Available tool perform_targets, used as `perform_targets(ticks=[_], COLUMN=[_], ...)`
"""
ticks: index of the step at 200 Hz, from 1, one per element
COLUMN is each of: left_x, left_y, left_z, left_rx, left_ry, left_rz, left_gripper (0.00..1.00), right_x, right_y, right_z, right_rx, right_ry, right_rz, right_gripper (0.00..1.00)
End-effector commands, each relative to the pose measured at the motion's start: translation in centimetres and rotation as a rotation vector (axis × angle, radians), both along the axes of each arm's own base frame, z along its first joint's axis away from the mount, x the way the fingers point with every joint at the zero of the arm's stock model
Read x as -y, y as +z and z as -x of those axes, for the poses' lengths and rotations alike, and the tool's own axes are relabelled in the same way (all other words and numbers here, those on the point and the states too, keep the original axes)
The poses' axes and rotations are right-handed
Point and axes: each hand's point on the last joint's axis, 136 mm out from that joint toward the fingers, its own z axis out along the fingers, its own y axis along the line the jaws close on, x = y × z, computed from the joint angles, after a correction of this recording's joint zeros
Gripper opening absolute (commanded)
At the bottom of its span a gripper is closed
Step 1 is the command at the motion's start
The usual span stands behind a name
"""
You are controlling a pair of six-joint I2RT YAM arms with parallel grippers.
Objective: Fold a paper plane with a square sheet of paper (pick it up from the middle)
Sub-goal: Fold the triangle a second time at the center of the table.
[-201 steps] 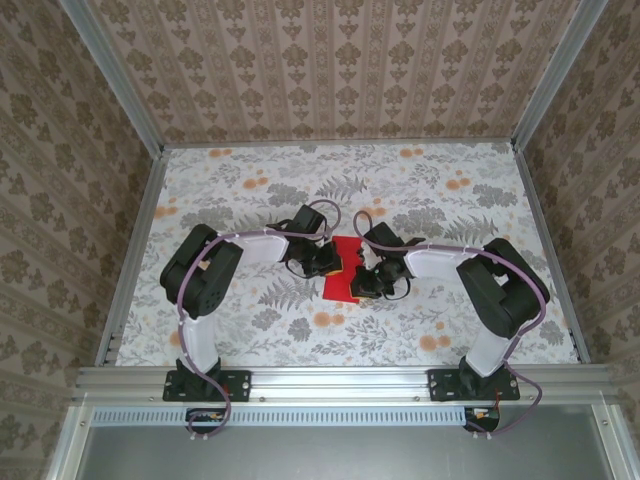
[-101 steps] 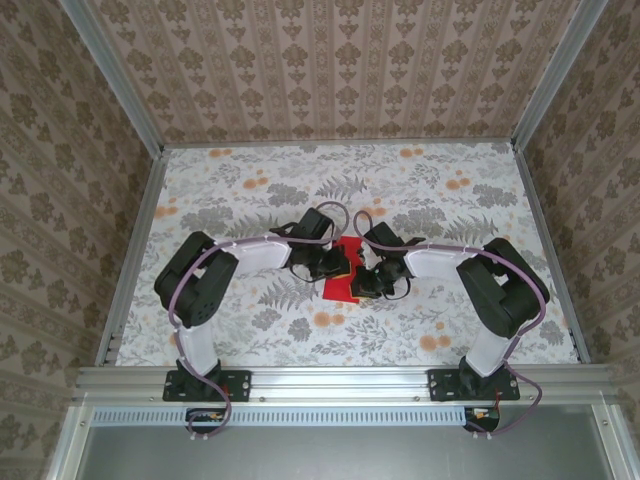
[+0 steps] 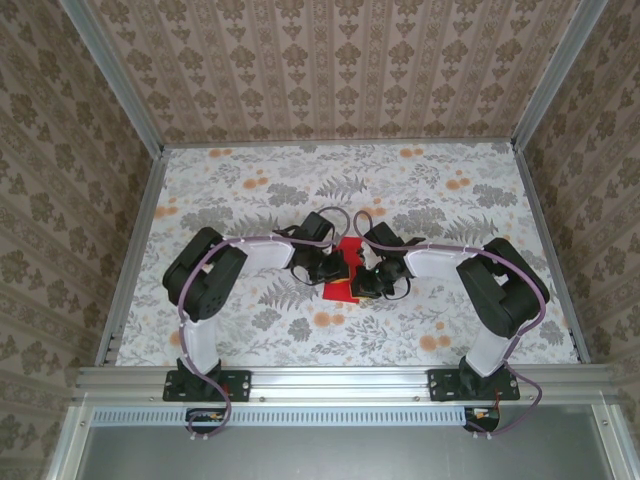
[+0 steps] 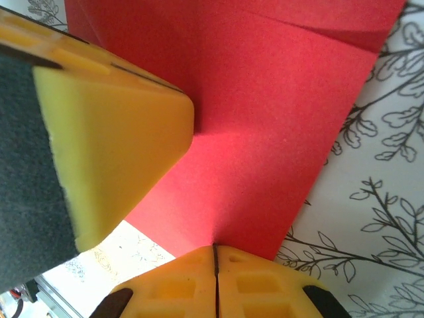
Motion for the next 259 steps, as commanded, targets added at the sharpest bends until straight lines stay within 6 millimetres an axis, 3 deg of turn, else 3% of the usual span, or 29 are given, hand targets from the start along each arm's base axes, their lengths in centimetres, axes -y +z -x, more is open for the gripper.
perform_targets(ticks=[1, 47, 71, 85, 116, 140, 186, 223, 259], left_x=[-4.2, -7.2, -7.9, -7.8, -7.4, -7.4, -6.1, -4.6, -3.7], left_y=[-2.8, -2.5, -1.5, 0.1, 3.8, 4.8, 4.6, 3.8, 3.1], left_z=[-2.0, -5.9, -7.1, -7.6, -7.6, -6.5, -4.2, -3.0, -2.5], left_rx=[0.005, 0.055, 0.083, 0.114, 0.172, 0.175, 0.126, 0.087, 0.053], left_ry=[0.08, 0.117, 0.119, 0.121, 0.131, 0.166, 0.219, 0.216, 0.215], left_rz=[-0.099, -0.145, -0.15, -0.127, -0.052, 0.004, 0.135, 0.175, 0.196], left_gripper=[0.12, 0.13, 0.14, 0.14, 0.2, 0.29, 0.42, 0.46, 0.46], right_x=[4.0, 4.5, 3.7, 2.5, -0.3, 0.5, 3.6, 2.7, 1.4], right_y=[-4.1, -4.5, -3.5, -2.1, 3.5, 6.1, 4.9, 4.1, 3.3], right_z=[3.5, 3.9, 3.2, 2.0, -1.9, -4.2, -6.3, -6.2, -6.2], right_rx=[-0.124, -0.128, -0.1, -0.059, 0.101, 0.205, 0.218, 0.179, 0.134], right_ry=[-0.018, -0.023, -0.03, -0.036, -0.055, -0.095, -0.129, -0.072, -0.038], right_rz=[0.195, 0.207, 0.171, 0.114, -0.027, -0.031, 0.008, -0.036, -0.089], right_gripper=[0.08, 0.08, 0.09, 0.09, 0.15, 0.31, 0.41, 0.45, 0.42])
